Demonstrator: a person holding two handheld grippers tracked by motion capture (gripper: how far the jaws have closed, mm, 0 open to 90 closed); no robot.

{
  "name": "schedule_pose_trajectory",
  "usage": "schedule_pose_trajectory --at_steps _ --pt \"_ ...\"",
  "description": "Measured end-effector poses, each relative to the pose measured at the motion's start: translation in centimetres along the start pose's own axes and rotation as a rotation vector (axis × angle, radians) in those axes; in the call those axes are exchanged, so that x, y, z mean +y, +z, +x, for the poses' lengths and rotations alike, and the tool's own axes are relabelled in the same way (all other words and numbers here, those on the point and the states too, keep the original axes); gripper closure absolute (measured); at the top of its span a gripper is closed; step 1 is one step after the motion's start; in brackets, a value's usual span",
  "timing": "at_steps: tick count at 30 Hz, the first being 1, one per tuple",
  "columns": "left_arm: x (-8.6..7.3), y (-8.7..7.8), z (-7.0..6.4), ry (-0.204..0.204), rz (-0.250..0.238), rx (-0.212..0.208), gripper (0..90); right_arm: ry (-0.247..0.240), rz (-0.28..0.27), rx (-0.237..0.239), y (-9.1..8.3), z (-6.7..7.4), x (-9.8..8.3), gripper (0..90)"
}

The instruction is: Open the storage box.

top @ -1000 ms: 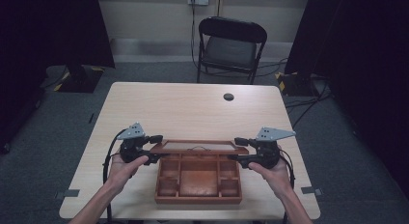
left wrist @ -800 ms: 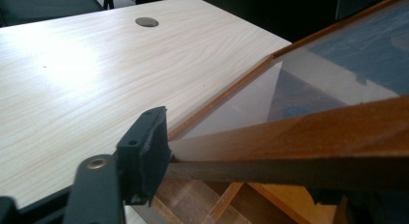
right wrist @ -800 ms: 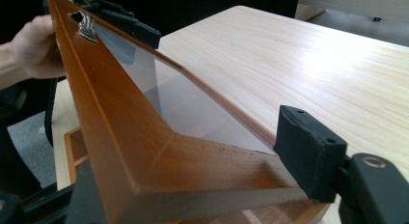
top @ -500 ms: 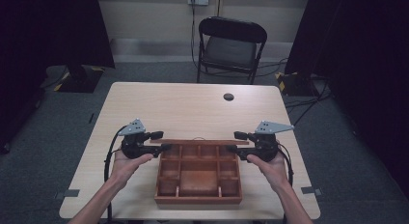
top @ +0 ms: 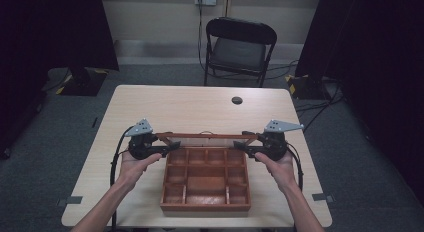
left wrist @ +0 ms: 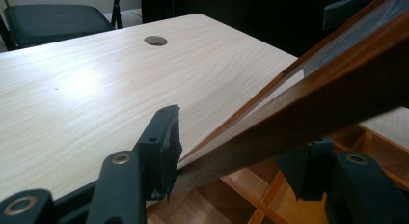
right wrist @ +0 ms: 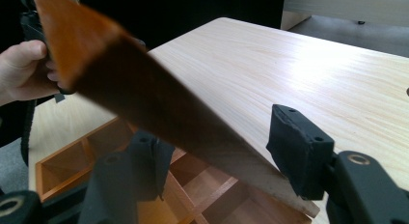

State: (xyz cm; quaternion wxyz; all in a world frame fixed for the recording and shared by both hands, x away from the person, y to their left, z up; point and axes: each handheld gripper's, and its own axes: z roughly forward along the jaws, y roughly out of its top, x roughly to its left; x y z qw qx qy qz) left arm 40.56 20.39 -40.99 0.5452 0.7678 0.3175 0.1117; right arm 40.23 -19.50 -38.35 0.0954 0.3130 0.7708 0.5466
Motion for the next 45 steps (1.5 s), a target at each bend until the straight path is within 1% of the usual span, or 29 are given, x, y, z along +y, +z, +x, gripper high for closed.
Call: schedule_pose_trajectory --at_steps 4,6,7,10,14,16,20,24,28,30,31,33,36,37,38,39,40,41,43,45 --pt "0.4 0.2 0.1 0.006 0.016 0.010 44.7 0.008 0.001 -0.005 0.3 -0.4 0.0 40.8" --pt "0.7 0.4 0.1 0.007 0.021 0.008 44.8 0.013 0.005 -0.008 0.4 -0.6 -0.1 40.5" --pt "0.8 0.5 0.2 0.023 0.027 0.017 44.8 0.015 0.006 -0.010 0.4 -0.7 -0.1 40.6" --pt "0.8 0.8 0.4 -0.003 0.003 0.018 45.1 0.022 0.007 -0.018 0.5 -1.2 -0.1 40.3" --pt "0.8 0.9 0.7 -0.004 -0.002 0.020 45.8 0.032 0.011 -0.022 0.8 -1.7 -0.3 40.2" --pt "0.9 1.0 0.8 -0.006 -0.001 0.021 46.4 0.040 0.011 -0.016 1.1 -2.0 -0.4 40.1" --pt "1.0 1.2 1.1 -0.009 -0.005 0.027 46.4 0.042 0.014 -0.026 1.7 -2.3 -0.5 40.4" --pt "0.9 1.5 1.2 -0.010 0.003 0.034 45.5 0.042 0.016 -0.039 2.1 -2.6 -0.7 42.6" --pt "0.8 2.0 1.3 -0.005 0.015 0.036 43.8 0.040 0.021 -0.039 2.7 -2.9 -0.8 45.2" --pt "0.6 2.2 1.4 -0.013 0.021 0.042 42.9 0.040 0.022 -0.040 3.0 -2.9 -0.9 45.0" --pt "0.5 2.3 1.4 -0.009 0.032 0.049 42.4 0.041 0.021 -0.040 3.1 -3.0 -1.0 44.9" --pt "0.2 2.5 1.5 -0.019 0.034 0.057 42.3 0.052 0.020 -0.035 3.2 -3.2 -1.0 44.9" --pt "0.0 2.6 1.8 -0.029 0.028 0.061 43.6 0.059 0.021 -0.041 3.3 -3.3 -1.1 45.7" --pt "0.0 2.6 1.8 -0.026 0.034 0.065 43.9 0.060 0.021 -0.043 3.4 -3.4 -1.1 45.8" --pt "0.0 2.6 1.9 -0.023 0.027 0.063 44.4 0.060 0.021 -0.044 3.4 -3.5 -1.1 46.0" --pt "-0.1 2.7 1.9 -0.031 0.022 0.060 44.9 0.062 0.023 -0.046 3.4 -3.5 -1.1 46.2" --pt "0.0 2.7 2.0 -0.033 0.026 0.058 45.3 0.062 0.023 -0.045 3.4 -3.6 -1.1 46.4" --pt "0.0 2.7 2.1 -0.022 0.030 0.059 45.7 0.063 0.024 -0.046 3.4 -3.6 -1.2 46.6" --pt "0.0 2.6 2.3 -0.022 0.037 0.056 47.0 0.064 0.026 -0.049 3.5 -3.7 -1.2 46.9" --pt "0.0 2.7 2.3 -0.027 0.033 0.057 47.6 0.065 0.027 -0.050 3.6 -3.8 -1.3 47.2"
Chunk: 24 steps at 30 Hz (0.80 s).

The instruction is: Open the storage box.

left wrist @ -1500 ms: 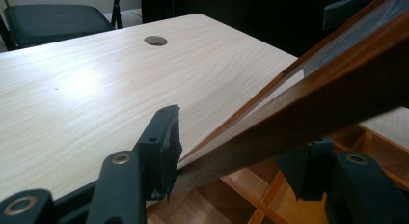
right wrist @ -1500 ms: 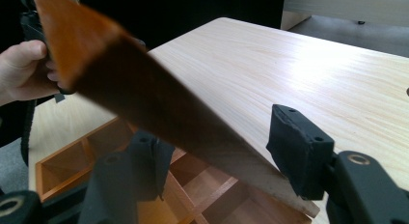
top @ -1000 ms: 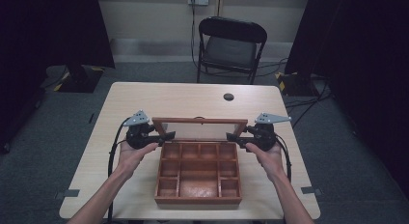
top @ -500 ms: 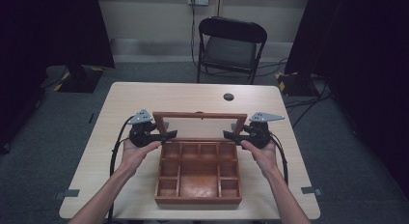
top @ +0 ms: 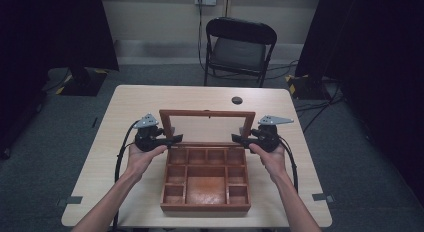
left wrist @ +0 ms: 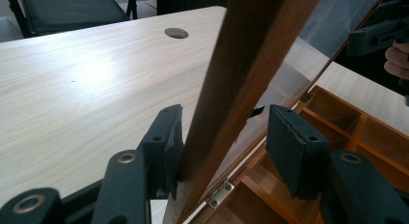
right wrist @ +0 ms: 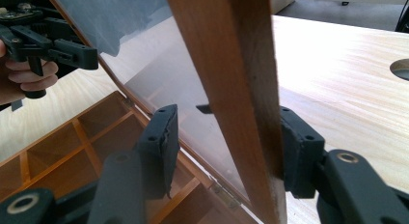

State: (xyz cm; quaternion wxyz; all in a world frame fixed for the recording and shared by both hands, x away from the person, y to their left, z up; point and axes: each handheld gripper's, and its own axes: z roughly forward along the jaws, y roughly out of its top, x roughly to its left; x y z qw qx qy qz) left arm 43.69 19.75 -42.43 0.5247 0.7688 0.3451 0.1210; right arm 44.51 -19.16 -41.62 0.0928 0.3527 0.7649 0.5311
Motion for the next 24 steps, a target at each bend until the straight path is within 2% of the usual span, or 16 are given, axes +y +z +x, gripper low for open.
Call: schedule_pose_trajectory --at_steps 5,7,13,14,24 --pt "-0.1 0.1 0.2 0.002 -0.003 0.005 48.4 0.006 0.006 0.000 0.3 -0.3 -0.1 48.0" --pt "-0.3 0.2 0.4 -0.009 -0.012 0.001 49.1 0.008 0.008 -0.005 0.4 -0.4 -0.1 48.5" --pt "-0.8 0.3 0.9 -0.020 0.010 0.005 52.7 0.014 0.002 -0.012 0.5 -0.7 -0.2 49.6" --pt "-0.9 0.4 1.0 -0.021 -0.001 -0.001 53.2 0.014 0.003 -0.011 0.6 -0.7 -0.2 49.8" --pt "-0.8 0.8 1.7 -0.046 0.002 -0.007 55.3 0.019 -0.002 -0.033 1.0 -1.1 -0.2 51.8"
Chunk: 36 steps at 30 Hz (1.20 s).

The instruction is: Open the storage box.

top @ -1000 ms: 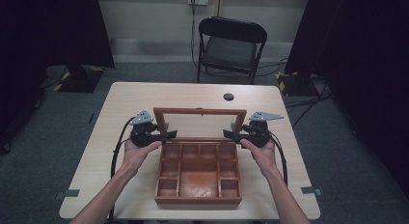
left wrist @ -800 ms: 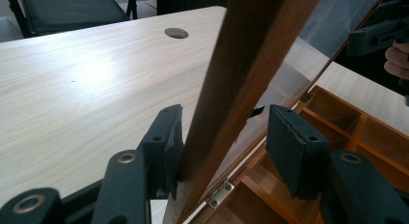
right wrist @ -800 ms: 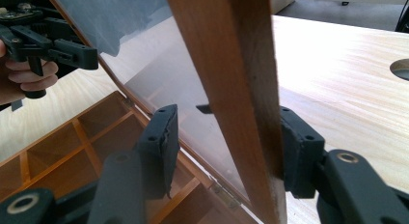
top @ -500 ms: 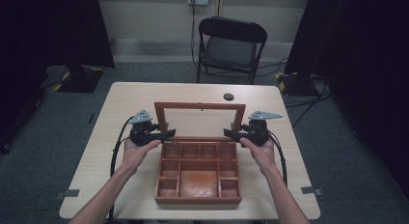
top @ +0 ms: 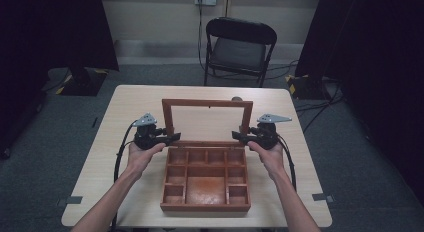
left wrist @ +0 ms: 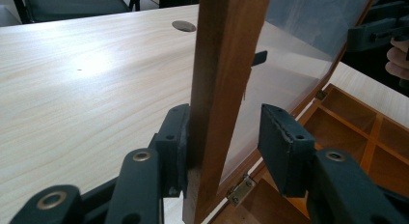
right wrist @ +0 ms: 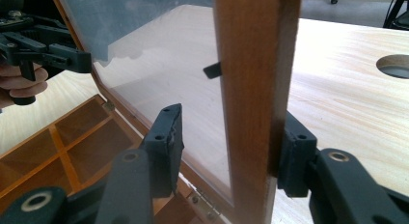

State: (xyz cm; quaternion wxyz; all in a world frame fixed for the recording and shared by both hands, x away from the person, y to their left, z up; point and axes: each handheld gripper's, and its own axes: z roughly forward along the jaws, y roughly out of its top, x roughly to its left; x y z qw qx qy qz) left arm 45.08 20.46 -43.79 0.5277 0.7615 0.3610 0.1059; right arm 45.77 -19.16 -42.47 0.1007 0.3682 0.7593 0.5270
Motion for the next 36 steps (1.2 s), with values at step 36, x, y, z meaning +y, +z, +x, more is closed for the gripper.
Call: schedule_pose_trajectory --at_steps 36 --pt "-1.4 1.3 2.0 -0.126 0.038 -0.030 59.3 0.057 0.018 -0.052 2.0 -1.5 0.1 48.5"
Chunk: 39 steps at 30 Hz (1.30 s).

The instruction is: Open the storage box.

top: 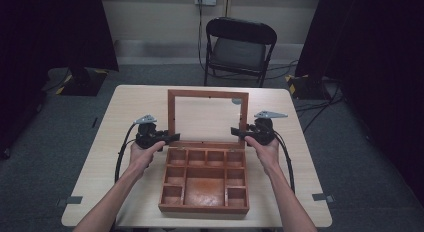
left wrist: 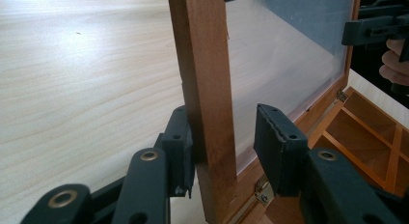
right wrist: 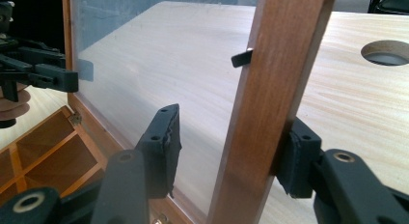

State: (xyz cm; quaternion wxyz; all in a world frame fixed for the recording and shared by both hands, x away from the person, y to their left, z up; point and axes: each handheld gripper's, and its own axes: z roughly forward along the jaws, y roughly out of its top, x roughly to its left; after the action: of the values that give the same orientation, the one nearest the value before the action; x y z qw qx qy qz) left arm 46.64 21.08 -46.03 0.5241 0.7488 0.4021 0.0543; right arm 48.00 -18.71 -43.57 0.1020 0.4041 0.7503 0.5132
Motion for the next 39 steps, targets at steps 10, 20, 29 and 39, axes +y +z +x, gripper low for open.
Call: schedule_pose_trajectory --at_steps 10,20,29,39 --pt "0.3 -0.2 0.0 -0.003 0.005 0.004 56.9 0.010 -0.013 -0.013 0.5 0.1 0.0 45.1" --pt "0.2 0.1 0.3 -0.010 0.015 0.016 51.2 0.040 0.000 -0.018 1.2 -0.3 -0.3 39.6" --pt "0.0 0.6 0.4 -0.006 0.056 0.021 45.8 0.053 0.034 -0.032 2.3 -0.6 -0.7 33.3" --pt "-0.3 0.9 0.9 -0.019 0.060 0.037 44.6 0.067 0.065 -0.047 2.8 -1.1 -1.0 29.0"
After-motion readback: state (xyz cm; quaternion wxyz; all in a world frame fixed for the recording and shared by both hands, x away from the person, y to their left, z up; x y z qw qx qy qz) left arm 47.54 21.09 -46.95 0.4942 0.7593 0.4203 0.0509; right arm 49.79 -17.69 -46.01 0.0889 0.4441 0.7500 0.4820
